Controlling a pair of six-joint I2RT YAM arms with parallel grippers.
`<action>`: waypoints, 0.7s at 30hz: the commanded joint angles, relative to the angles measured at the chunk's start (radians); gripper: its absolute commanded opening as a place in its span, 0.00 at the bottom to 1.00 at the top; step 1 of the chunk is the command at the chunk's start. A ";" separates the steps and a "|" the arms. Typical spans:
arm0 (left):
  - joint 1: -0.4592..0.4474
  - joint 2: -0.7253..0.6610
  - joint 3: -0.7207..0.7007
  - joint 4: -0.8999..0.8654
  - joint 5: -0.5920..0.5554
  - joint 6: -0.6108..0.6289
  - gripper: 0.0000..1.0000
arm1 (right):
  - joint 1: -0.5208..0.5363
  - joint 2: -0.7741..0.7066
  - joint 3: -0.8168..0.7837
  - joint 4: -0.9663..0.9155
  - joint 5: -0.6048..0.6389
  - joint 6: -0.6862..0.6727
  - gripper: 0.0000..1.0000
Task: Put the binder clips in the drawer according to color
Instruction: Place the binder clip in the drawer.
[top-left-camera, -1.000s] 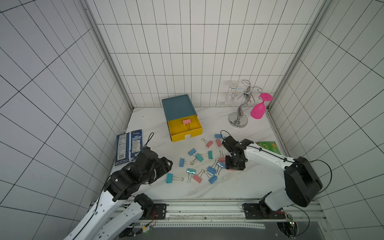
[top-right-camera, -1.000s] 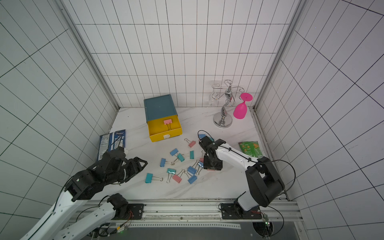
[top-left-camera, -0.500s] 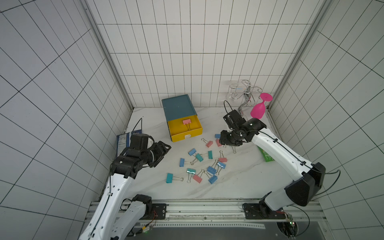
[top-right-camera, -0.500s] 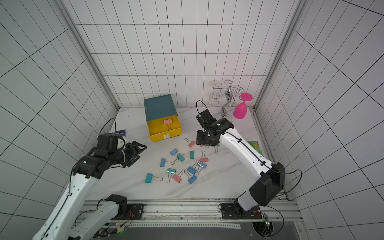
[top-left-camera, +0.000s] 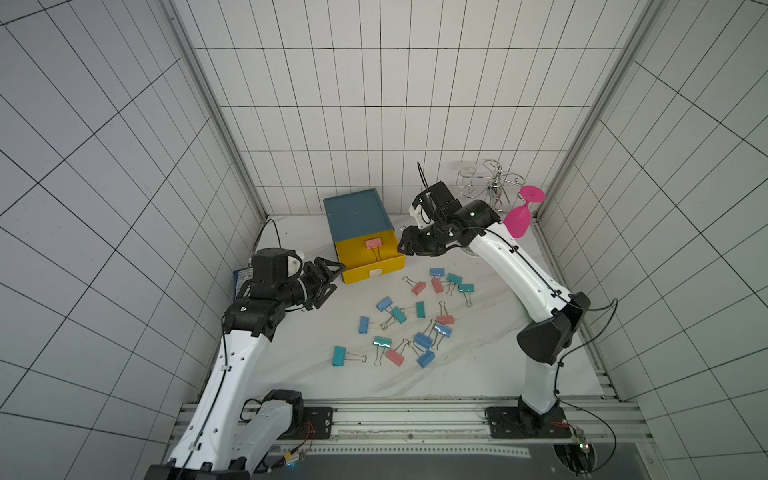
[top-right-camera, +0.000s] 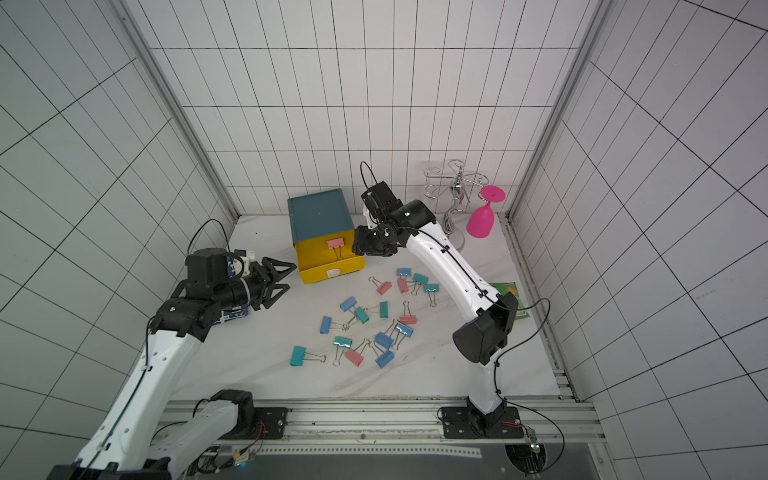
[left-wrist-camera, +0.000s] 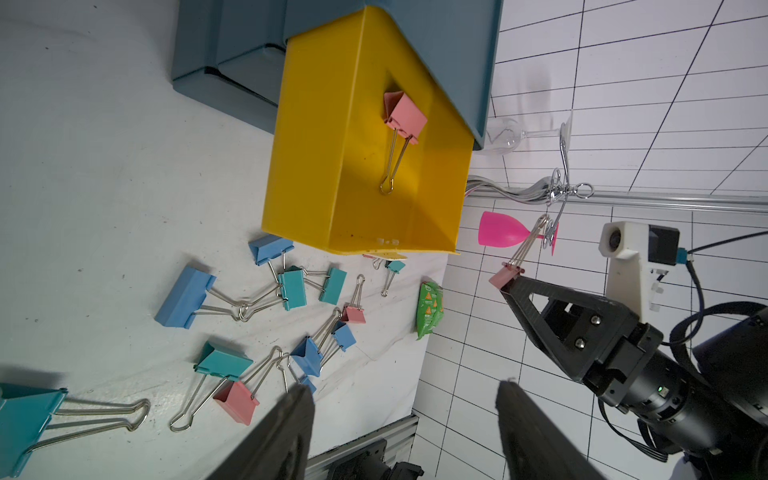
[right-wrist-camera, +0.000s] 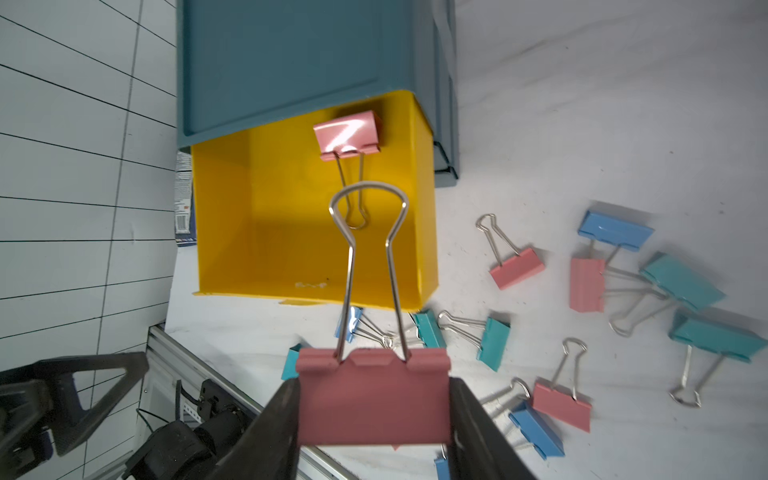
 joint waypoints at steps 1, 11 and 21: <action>0.004 -0.008 -0.005 0.016 -0.001 -0.002 0.73 | 0.027 0.097 0.138 -0.035 -0.051 -0.020 0.45; 0.006 -0.092 -0.064 0.009 -0.057 -0.023 0.73 | 0.086 0.269 0.336 0.050 -0.144 -0.005 0.50; 0.009 -0.120 -0.068 0.000 -0.066 -0.018 0.73 | 0.106 0.277 0.336 0.094 -0.150 -0.020 0.71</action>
